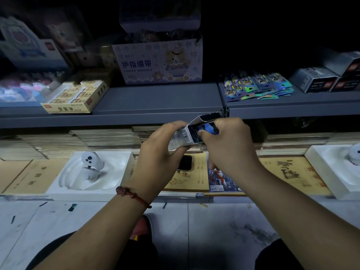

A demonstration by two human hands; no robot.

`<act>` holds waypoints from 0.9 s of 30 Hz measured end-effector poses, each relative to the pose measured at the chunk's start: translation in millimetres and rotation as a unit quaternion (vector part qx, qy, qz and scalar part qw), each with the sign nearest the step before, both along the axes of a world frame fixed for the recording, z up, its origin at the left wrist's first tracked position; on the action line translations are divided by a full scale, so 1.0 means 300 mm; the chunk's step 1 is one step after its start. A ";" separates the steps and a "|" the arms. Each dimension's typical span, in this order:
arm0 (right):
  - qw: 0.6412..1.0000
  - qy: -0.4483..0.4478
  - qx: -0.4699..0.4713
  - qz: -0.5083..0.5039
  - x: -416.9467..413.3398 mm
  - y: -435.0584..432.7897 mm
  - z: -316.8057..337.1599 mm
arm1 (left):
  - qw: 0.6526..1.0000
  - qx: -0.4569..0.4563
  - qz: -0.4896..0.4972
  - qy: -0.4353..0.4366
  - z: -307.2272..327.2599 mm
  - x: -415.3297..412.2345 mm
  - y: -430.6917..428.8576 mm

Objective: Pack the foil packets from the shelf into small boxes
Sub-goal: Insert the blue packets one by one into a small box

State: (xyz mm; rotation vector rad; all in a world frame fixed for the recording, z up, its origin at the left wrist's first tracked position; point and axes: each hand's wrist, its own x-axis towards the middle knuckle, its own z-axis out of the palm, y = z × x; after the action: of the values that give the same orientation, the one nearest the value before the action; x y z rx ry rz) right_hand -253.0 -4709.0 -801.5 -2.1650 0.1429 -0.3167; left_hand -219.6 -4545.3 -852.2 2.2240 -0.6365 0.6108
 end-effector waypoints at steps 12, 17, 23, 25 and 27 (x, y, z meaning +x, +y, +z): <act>0.974 0.153 0.084 0.145 0.002 0.007 0.067 | 0.999 -0.041 0.004 -0.010 0.008 -0.007 -0.019; 0.948 0.221 0.122 0.194 0.020 0.006 0.036 | 1.000 -0.026 -0.003 0.007 0.004 -0.014 -0.019; 0.903 0.254 0.261 0.225 0.026 -0.032 0.029 | 0.997 0.042 -0.060 0.012 0.002 0.037 0.018; 0.920 0.237 0.241 0.199 0.025 -0.034 0.035 | 0.997 0.041 -0.056 0.018 0.003 0.047 0.020; 0.951 0.205 0.167 0.158 0.019 -0.034 0.039 | 0.997 0.044 -0.055 0.025 0.000 0.049 0.019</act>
State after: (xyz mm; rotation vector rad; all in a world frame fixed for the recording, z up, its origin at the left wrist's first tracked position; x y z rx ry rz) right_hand -247.3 -4719.3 -789.9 -1.8506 0.0747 0.3258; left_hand -204.8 -4539.6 -852.3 2.2600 -0.7673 0.4773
